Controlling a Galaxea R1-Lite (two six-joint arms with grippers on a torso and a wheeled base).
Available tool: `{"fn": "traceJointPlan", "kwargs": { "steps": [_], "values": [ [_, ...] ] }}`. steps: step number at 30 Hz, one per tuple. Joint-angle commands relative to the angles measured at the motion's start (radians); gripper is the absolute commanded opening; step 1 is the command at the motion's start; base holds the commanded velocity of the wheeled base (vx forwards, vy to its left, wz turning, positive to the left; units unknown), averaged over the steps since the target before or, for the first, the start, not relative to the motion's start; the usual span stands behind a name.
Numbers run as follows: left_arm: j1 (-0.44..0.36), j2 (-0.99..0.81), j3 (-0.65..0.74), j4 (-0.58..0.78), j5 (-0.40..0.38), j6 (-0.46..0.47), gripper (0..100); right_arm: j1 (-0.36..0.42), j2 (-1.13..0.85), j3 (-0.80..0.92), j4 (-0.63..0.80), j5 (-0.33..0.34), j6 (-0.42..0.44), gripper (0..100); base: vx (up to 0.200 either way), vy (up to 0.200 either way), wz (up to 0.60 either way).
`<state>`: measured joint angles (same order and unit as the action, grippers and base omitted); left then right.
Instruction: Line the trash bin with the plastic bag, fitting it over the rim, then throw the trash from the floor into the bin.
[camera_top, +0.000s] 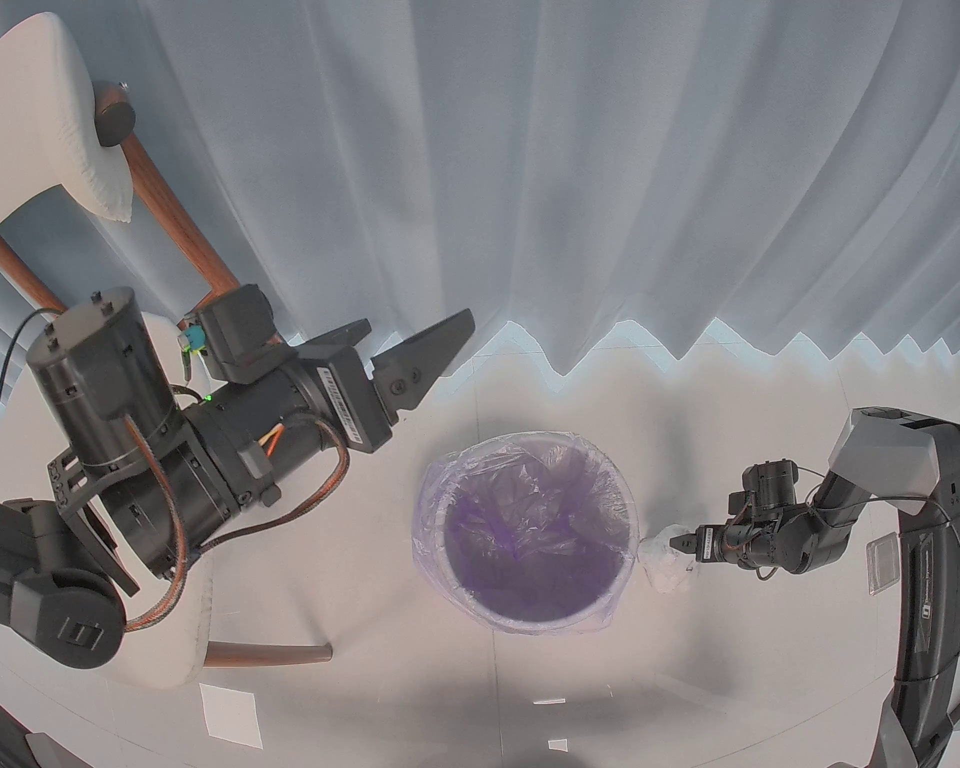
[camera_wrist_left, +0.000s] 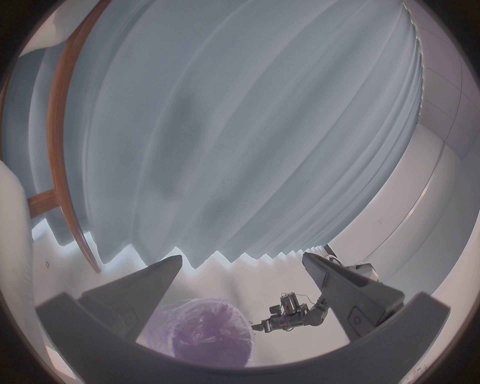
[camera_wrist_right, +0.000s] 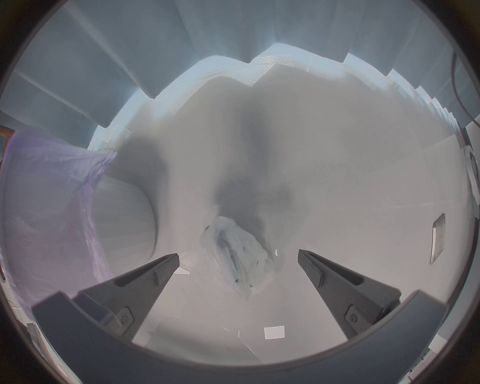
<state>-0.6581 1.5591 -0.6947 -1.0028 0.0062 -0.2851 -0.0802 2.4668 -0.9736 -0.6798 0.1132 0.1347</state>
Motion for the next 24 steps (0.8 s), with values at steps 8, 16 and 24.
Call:
{"fn": "traceJointPlan", "kwargs": {
  "steps": [8,16,24],
  "values": [
    [0.026,-0.064,0.034,-0.002,0.005,0.003,100,0.013,0.046,-0.071,0.042,0.002,0.000,0,0.000,0.000,0.00],
    [0.061,-0.116,0.129,-0.016,0.003,0.070,100,0.011,0.037,-0.066,0.045,-0.001,0.022,0,0.000,0.000,0.00],
    [0.092,-0.154,0.146,-0.016,0.003,0.070,100,-0.029,-0.264,0.141,-0.026,-0.003,0.175,0,0.000,0.000,0.00]
  ]
}}
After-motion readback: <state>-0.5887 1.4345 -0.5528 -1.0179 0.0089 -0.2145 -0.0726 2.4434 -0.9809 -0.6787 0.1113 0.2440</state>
